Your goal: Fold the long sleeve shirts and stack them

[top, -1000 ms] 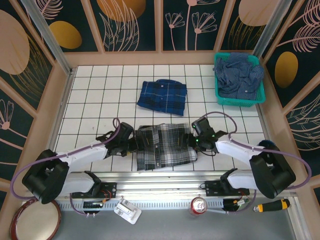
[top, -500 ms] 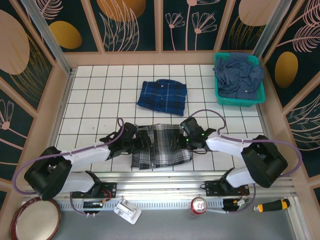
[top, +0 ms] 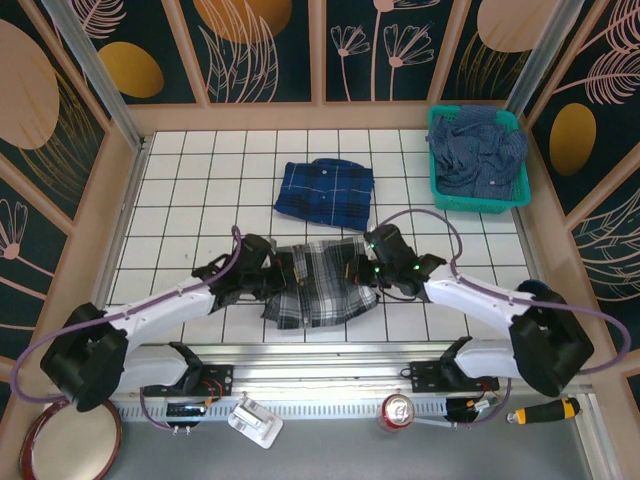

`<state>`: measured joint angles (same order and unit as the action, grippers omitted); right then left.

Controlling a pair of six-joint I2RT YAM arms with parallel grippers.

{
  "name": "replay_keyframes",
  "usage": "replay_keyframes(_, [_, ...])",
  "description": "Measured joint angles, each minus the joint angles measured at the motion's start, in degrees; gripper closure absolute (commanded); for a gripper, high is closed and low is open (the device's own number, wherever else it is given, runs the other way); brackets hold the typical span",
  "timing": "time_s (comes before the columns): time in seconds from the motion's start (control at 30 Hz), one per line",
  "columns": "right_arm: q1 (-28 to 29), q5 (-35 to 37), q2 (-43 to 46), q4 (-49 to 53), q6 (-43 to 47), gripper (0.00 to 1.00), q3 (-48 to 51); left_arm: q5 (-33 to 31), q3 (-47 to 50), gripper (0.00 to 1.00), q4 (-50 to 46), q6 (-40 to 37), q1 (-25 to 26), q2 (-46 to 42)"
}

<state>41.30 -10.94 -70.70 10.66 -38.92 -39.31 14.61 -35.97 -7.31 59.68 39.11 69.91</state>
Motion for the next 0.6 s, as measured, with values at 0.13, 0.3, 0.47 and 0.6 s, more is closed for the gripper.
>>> replay_keyframes(0.13, [-1.2,0.4,1.2,2.9,1.3,1.0,-10.3,1.2,-13.5,1.0,-6.6,-4.5,-4.3,1.2])
replay_keyframes(0.3, [-8.0,0.4,-2.6,3.2,5.0,1.0,-24.7,2.5,-38.9,1.0,-12.2,-12.7,-8.7,13.2])
replay_keyframes(0.47, [-16.6,-2.0,-12.9,0.3,8.1,1.0,-35.1,5.5,-63.2,1.0,-16.7,-19.8,-14.1,30.7])
replay_keyframes(0.6, [-21.0,-4.3,-22.5,-2.2,9.0,1.0,-38.9,9.5,-81.7,1.0,-22.5,-24.4,-18.6,47.0])
